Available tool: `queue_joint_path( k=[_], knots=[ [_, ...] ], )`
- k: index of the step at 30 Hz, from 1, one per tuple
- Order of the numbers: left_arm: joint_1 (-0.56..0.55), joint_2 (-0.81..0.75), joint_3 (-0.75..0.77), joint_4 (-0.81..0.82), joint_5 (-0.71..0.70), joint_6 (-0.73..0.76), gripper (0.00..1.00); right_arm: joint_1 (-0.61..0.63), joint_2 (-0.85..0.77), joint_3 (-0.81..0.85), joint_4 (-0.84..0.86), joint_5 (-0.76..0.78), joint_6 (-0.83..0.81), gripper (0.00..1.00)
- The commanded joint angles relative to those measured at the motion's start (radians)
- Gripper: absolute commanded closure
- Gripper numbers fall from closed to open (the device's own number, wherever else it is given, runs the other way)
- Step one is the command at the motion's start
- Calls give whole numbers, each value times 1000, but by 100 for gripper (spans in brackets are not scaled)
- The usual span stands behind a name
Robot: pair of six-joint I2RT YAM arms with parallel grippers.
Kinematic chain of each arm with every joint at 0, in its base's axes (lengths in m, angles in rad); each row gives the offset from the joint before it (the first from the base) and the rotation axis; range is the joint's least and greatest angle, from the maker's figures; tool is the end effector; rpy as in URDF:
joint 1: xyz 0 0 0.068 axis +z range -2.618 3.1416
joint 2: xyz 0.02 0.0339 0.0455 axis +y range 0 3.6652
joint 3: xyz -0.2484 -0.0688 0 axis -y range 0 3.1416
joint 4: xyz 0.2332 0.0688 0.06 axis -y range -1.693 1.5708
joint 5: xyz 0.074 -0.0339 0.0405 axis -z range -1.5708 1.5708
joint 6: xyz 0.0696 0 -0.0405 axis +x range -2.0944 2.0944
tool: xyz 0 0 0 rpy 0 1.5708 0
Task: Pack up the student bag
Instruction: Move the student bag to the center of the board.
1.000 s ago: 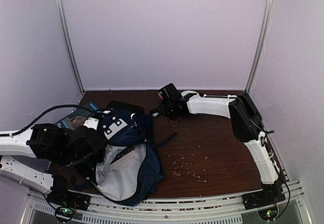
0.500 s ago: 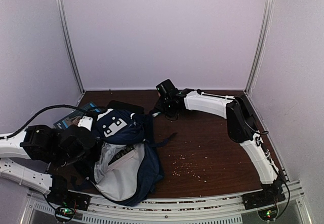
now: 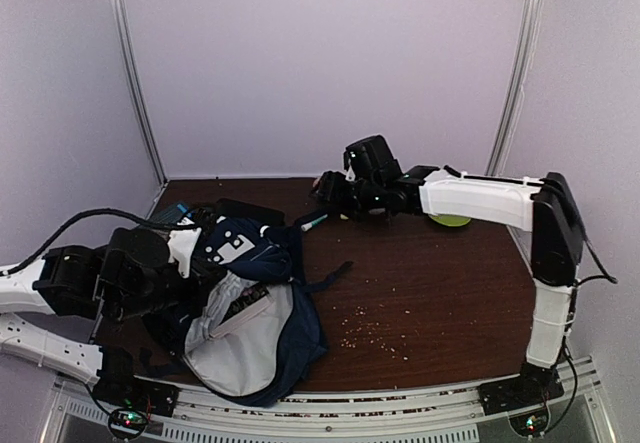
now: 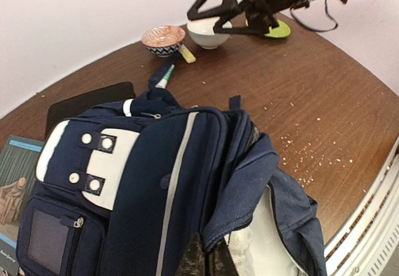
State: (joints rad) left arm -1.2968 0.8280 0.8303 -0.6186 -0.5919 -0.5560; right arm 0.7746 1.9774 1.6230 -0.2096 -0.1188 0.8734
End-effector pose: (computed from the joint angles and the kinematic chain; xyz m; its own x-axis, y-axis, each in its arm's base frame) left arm 0.0895 -0.1749 0.2808 -0.4895 0.1228 -0.8633 0.4914 0.8567 -0.1568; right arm 0.3364 0.3407 0.2405 -0.8326 0.2501 -0.4942 -0.1991 0.6974 0.6885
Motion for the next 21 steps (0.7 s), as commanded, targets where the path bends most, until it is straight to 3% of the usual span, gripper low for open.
queue_joint_path(
  k=[1,5,8,14,18,21],
  knots=[
    [-4,75,21,163,115,81,100,59,-248,-286,113,-110,-118,29],
    [-25,162,39,191,162,133,100,121,-431,-519,119,-80,-148,28],
    [-51,212,44,218,208,172,100,144,-469,-568,159,-112,-116,27],
    [-66,274,45,252,226,171,100,196,-354,-480,104,-231,-1,26],
    [-67,291,41,278,229,174,100,202,-307,-539,292,-336,167,28],
    [-67,304,45,282,230,180,100,215,-252,-478,255,-358,182,30]
  ],
)
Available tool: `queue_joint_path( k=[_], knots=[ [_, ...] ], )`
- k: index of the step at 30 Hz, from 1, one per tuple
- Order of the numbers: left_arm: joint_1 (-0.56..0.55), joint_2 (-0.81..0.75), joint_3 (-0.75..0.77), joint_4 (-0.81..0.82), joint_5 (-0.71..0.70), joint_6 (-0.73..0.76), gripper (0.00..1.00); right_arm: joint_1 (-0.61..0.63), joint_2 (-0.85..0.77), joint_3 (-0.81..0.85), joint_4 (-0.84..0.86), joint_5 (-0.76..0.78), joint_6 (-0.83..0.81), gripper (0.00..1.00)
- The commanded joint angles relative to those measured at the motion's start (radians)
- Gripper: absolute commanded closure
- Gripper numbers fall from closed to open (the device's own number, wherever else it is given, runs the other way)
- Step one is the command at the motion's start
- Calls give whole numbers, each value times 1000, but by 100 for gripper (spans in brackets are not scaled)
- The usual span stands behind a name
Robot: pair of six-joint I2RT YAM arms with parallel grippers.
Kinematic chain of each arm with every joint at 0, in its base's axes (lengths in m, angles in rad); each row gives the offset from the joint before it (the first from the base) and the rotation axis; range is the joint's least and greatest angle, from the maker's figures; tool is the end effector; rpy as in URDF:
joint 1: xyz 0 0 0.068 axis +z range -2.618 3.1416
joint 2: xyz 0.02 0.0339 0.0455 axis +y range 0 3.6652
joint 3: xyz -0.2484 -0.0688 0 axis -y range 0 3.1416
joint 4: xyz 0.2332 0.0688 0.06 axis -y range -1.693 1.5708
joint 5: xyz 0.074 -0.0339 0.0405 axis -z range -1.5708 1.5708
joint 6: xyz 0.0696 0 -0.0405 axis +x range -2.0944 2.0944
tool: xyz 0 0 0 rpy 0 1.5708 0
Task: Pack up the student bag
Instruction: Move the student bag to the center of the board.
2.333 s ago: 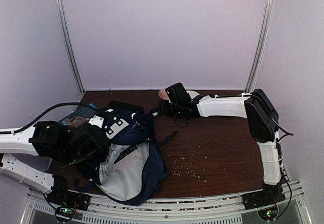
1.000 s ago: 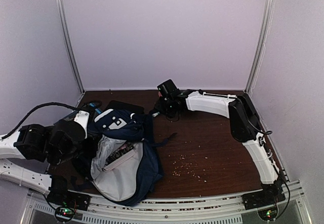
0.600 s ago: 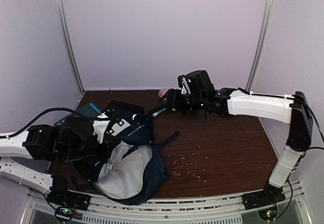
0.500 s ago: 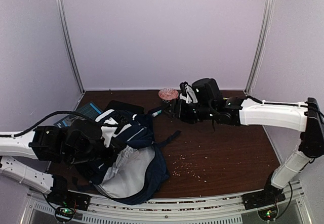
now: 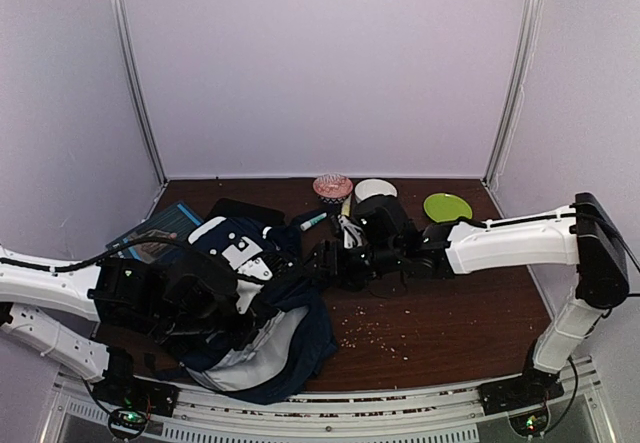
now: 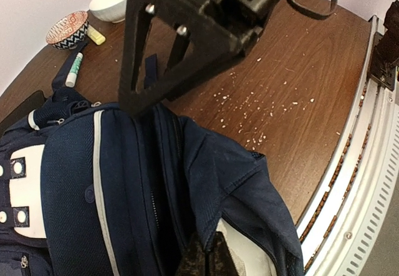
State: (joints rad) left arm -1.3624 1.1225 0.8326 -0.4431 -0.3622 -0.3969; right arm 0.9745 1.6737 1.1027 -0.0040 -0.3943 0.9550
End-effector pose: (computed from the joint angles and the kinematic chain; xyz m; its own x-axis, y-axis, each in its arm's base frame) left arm 0.0772 -0.2457 0.2351 -0.4603 0.4294 -0.7770 0.7400 0.6691 -0.0686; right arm 0.1970 0.3379 0.2098 -0.9478 -0.0544 -0.3142 -0.2965 0.5127 0.8057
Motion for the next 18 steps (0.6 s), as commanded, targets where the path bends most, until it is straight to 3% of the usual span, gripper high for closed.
queue_joint_path(
  k=[1,3,6,7,9,12,13,18],
  knots=[
    [-3,11,44,110,1,25,100,20,72,63,35,-91,98,32],
    [-3,15,49,112,1,31,100,28,108,98,9,-104,93,37],
    [-3,19,62,99,-23,28,100,31,121,92,-2,-82,96,67],
    [-3,22,72,84,-34,22,91,29,112,72,15,-67,103,76],
    [-1,30,101,39,-69,10,58,28,85,35,27,-33,108,91],
    [8,22,143,-27,-144,-11,11,26,56,3,5,5,90,100],
    [22,16,155,-40,-149,-16,3,26,48,-2,-3,15,85,100],
    [167,-19,218,-80,-96,-42,2,27,-2,-39,-45,75,50,100]
  ],
)
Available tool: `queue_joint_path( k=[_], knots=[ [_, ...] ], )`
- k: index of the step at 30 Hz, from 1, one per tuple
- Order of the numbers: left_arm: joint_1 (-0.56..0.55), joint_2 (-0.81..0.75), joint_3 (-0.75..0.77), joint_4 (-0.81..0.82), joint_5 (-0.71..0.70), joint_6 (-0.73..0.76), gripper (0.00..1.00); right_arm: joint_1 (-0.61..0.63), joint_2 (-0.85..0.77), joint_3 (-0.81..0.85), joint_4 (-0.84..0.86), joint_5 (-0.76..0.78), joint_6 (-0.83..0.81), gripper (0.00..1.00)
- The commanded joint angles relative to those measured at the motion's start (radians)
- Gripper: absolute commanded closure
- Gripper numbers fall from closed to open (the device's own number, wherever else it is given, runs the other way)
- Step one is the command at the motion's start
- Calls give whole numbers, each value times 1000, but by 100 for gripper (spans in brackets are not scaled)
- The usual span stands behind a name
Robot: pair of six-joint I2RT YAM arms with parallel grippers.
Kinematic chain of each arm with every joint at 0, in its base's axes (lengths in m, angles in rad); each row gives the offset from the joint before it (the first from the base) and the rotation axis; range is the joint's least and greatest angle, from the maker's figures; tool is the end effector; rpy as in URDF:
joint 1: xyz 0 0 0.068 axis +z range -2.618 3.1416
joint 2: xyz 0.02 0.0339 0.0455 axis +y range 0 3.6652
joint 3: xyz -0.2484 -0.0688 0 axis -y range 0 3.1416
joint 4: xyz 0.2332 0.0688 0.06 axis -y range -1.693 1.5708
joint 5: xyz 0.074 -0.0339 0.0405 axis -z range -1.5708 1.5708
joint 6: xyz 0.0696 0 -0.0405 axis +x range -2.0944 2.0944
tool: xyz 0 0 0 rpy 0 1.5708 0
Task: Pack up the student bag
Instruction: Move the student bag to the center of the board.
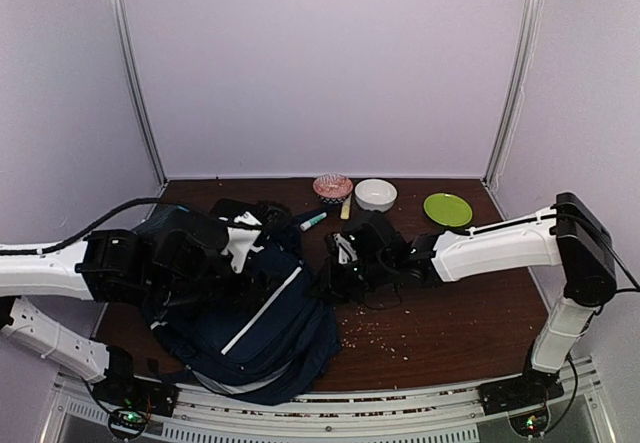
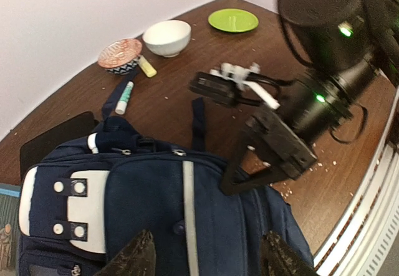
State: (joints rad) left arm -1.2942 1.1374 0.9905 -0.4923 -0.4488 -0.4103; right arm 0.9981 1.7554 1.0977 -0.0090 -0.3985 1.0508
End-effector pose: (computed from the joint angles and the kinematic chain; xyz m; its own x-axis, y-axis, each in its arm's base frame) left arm 0.1014 -0.2466 0.2826 -0.4572 0.2945 -0.8392 0.6426 0.7617 -0.0828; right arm 0.1916 0.3469 0.1772 -0.9821 -0.0472 -0.1822 -0.1762 0.5718 0.8012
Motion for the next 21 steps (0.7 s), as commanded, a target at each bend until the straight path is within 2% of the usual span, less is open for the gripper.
queue_joint_path(
  k=[1,3,6,12,15,18,21],
  knots=[
    [130,-32,73,-42,-21,-44,2,3,-98,-42,-54,98,-56,100],
    [211,-23,102,-86,-56,-112,2,1,-130,-70,-80,143,-70,100],
    [390,-15,113,-164,-52,-241,2,-12,-187,-145,-79,178,-73,100],
    [773,-98,15,-120,92,-380,2,-18,-290,-263,-107,177,-129,100],
    [999,-93,-24,-111,199,-446,2,-19,-331,-307,-127,176,-172,100],
    [1163,-53,-85,-83,301,-509,2,-19,-357,-318,-146,186,-205,100],
    [1274,-7,-122,-59,350,-551,2,-19,-371,-325,-136,186,-220,100]
  ],
)
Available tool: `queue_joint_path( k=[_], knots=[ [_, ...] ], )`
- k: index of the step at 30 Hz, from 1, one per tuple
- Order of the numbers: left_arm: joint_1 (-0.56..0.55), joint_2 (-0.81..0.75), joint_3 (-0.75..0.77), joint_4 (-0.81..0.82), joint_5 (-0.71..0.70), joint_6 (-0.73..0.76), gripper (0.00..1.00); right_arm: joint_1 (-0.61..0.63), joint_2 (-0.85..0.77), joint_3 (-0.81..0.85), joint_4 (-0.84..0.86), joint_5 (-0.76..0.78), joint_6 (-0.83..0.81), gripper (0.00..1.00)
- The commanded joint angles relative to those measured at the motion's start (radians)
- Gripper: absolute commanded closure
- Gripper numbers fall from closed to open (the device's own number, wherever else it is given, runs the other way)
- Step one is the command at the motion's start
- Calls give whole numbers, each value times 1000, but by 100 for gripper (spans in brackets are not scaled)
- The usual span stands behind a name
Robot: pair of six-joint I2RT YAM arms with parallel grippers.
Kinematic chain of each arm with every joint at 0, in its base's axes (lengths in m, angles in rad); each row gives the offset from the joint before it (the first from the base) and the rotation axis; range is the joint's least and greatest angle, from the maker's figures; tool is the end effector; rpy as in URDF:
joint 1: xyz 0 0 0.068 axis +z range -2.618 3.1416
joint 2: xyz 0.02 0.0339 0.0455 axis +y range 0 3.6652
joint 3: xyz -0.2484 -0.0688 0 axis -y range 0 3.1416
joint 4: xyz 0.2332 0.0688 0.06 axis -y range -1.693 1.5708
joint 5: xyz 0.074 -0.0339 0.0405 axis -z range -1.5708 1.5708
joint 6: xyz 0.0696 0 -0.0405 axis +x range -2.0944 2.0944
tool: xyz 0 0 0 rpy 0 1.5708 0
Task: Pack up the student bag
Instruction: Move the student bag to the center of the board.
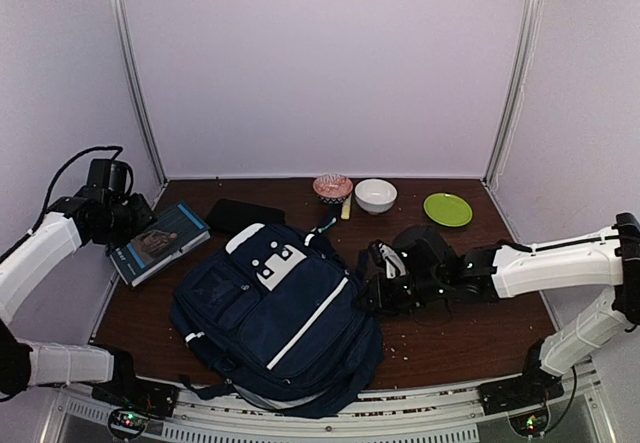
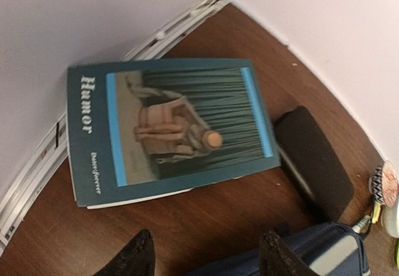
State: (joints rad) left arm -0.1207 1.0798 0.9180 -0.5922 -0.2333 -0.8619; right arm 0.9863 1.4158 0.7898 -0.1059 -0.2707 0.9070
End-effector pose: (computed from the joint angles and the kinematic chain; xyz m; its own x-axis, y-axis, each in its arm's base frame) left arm 0.2461 -0.0136 0.2572 -0.4043 -0.6949 -0.5947 -0.5485 0.7045 -0.4503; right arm 0.1559 0.2694 0.1766 -0.9466 -0.0553 -0.3176 -0.2723 0.6644 0.6960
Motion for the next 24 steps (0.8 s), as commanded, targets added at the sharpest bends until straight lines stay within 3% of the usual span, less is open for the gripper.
queue_joint_path(
  k=[1,4,7,11,14,20,24],
  knots=[
    [126,67,-58,56,148,-105,2,-7,-32,-21,-31,56,-78,100],
    [169,144,-77,163,263,-115,2,-8,-25,-37,-5,42,-84,100],
    [145,201,-122,328,328,-182,3,-10,-6,-49,18,24,-91,100],
    [47,279,-111,441,240,-205,3,-16,20,-50,33,-1,-101,100],
    [-29,374,48,263,84,-90,3,-21,22,-42,25,-9,-112,100],
    [-152,567,431,-148,-395,212,2,-27,15,-25,10,-14,-130,100],
    [-185,731,576,-373,-520,309,2,-30,24,-15,13,-30,-137,100]
  ],
)
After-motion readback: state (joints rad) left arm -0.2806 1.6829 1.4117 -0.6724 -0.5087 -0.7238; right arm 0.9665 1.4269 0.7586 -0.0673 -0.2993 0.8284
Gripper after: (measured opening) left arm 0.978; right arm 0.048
